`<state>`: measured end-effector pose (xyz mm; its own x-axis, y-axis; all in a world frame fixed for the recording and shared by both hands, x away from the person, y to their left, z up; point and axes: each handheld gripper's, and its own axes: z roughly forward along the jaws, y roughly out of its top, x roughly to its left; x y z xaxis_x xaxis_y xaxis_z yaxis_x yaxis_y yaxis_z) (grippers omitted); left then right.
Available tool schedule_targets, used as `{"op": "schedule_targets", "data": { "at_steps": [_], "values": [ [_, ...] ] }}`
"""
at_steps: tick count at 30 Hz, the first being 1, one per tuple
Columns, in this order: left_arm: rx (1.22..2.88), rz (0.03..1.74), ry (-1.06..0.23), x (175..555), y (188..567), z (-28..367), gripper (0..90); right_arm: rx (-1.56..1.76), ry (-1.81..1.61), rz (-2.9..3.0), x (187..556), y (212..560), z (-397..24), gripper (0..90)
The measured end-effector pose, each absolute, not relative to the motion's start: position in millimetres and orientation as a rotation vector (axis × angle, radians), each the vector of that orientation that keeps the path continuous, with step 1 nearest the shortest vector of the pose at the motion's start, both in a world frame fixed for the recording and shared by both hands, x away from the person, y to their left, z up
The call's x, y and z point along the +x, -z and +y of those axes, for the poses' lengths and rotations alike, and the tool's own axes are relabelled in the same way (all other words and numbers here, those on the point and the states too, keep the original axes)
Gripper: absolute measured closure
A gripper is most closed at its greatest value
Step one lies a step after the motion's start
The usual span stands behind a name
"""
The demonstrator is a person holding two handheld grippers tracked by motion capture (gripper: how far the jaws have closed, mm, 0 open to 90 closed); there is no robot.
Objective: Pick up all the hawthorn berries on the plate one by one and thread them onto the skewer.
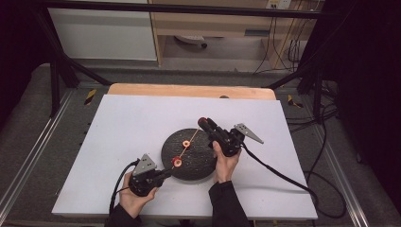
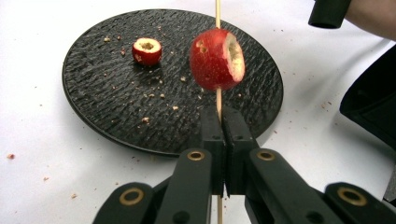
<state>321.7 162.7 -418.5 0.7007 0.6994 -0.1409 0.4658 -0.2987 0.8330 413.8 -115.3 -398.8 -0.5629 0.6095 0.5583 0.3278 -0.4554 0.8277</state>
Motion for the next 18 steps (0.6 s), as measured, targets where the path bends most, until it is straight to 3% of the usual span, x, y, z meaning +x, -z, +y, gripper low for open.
{"op": "schedule_targets", "data": {
  "at_steps": [18],
  "values": [
    [1.916,0.917,-0.332,330,409,145,88.6,1.368,-2.163,1.547,410,402,-112,62.1]
  ]
}}
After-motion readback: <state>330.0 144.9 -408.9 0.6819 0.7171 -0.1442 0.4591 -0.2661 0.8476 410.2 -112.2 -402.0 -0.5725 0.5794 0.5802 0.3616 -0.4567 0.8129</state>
